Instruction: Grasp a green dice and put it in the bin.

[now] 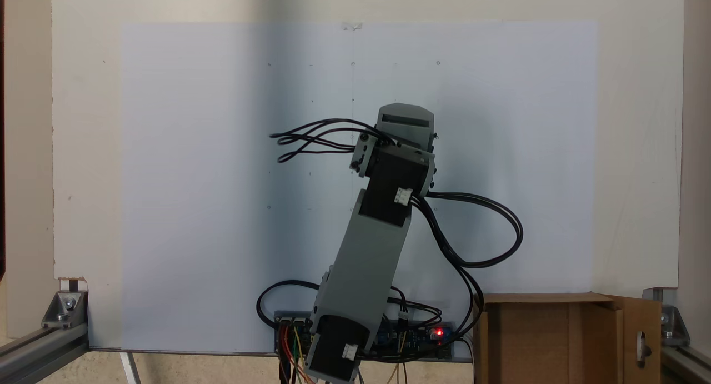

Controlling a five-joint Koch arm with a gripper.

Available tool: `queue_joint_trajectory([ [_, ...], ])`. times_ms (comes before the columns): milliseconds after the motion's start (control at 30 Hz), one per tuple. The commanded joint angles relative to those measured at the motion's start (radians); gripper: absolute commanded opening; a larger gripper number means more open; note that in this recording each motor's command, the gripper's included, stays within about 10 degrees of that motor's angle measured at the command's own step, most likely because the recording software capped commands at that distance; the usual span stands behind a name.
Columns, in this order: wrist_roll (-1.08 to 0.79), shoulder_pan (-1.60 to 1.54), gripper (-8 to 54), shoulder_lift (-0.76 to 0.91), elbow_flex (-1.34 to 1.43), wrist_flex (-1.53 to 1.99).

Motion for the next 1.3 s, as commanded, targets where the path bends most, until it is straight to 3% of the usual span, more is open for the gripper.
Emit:
queue_joint_trajectory([
  [0,0.008,0.026,11.6,0.06,-0.055,0.048],
  [267,-0.069,0.267,11.6,0.063,-0.054,0.034],
  [833,-0.147,1.134,11.6,0.043,-0.054,-0.072],
  [1267,-0.149,1.468,11.6,-0.195,-0.054,-0.353],
])
